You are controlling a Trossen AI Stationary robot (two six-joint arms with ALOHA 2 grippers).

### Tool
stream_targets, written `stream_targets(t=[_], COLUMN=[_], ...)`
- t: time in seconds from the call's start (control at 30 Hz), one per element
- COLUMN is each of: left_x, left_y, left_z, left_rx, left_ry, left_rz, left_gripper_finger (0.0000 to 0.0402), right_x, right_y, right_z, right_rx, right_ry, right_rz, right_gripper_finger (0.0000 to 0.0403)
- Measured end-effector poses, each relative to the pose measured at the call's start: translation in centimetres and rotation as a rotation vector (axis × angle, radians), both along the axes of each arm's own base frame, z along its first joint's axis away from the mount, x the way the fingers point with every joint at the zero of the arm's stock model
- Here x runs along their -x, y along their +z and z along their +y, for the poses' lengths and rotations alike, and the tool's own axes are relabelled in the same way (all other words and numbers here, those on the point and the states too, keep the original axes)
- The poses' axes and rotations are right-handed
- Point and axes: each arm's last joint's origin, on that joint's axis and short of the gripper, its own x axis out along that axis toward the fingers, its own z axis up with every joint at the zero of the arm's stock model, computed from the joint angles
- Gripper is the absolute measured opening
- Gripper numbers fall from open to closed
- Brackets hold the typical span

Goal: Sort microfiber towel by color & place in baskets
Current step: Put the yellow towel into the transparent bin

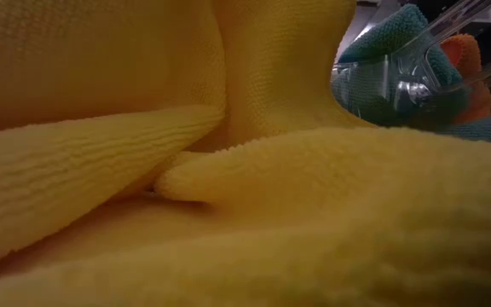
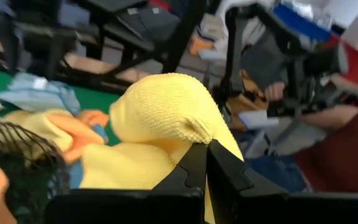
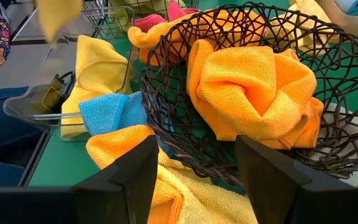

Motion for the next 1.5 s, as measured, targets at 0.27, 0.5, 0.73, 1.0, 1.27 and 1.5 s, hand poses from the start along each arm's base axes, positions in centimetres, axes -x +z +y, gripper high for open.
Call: stream_targets(t=[0.27,0.5,0.73,1.0,1.27,1.5], left_x=[-2.0,-3.2,-3.7,-4.4,-5.3,-5.7], left_y=[-3.6,-6.2,-9.2,-14.0,-18.1,-19.0], left_z=[-3.0,-3.7,-5.2,-7.6,-8.5,-7.8], left_rx=[-0.100,-0.184,-0.268,-0.291,-0.356,-0.381], left_ry=[0.053,0.084,0.036,-0.029,-0.057,-0.033], left_rz=[0.074,0.159,0.274,0.452,0.583,0.624], left_gripper_finger=[0.0000,0.0000,0.0000,0.0000,0.0000,0.0000], right_x=[0.0,0.0,0.0,0.0,0.0,0.0], right_y=[0.0,0.0,0.0,0.0,0.0,0.0], right_z=[0.0,0.0,0.0,0.0,0.0,0.0], right_rx=[0.000,0.000,0.000,0.000,0.000,-0.006], right_ry=[0.000,0.000,0.000,0.000,0.000,0.009], right_rz=[0.000,0.000,0.000,0.000,0.000,0.003], right_gripper_finger=[0.0214,0.0214,0.0214,0.0214,0.0214,0.0214])
